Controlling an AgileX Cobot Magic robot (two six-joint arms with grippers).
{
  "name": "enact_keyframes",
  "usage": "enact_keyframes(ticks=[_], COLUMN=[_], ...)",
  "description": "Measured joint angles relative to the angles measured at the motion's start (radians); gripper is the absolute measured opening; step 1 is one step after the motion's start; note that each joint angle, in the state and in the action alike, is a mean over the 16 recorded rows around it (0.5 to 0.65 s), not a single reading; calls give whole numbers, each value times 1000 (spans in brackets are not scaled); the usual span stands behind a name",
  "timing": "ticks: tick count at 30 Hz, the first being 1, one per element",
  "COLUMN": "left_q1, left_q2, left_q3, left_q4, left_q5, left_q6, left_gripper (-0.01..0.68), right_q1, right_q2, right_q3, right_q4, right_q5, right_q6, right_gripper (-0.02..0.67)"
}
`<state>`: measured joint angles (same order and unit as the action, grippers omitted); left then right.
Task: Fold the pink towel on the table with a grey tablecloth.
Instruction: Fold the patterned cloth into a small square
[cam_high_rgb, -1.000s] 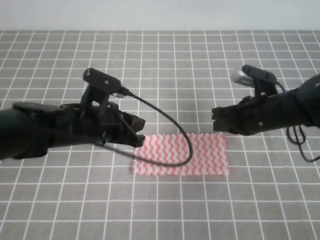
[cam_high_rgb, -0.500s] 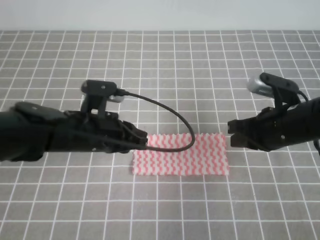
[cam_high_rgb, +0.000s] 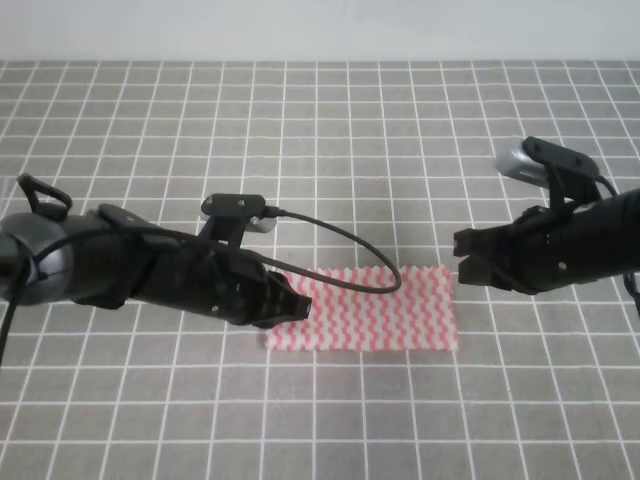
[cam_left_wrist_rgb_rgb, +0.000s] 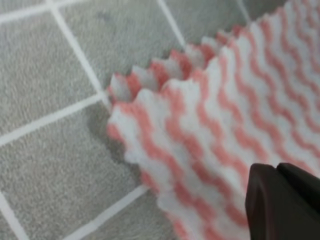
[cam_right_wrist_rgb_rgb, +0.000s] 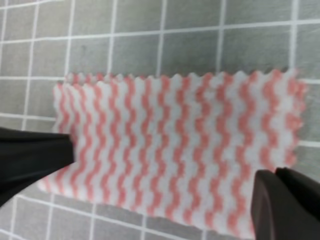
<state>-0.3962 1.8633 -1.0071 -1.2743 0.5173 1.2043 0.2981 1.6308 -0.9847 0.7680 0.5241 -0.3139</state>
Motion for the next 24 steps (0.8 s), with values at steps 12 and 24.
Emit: enact_keyframes(ticks=[12, 24], left_q1=[0, 0], left_q2=[25, -27], left_q3=[-10, -24], left_q4=[36, 203], left_q5=[41, 104], left_q6=[-25, -143], left_gripper=[-3, -2], right_q1=[-1, -1], right_q2=[54, 68], right_q3=[-29, -41], right_q4=[8, 8], right_q5=[-9, 6], right_q6=[-1, -1], right_gripper=[-15, -15])
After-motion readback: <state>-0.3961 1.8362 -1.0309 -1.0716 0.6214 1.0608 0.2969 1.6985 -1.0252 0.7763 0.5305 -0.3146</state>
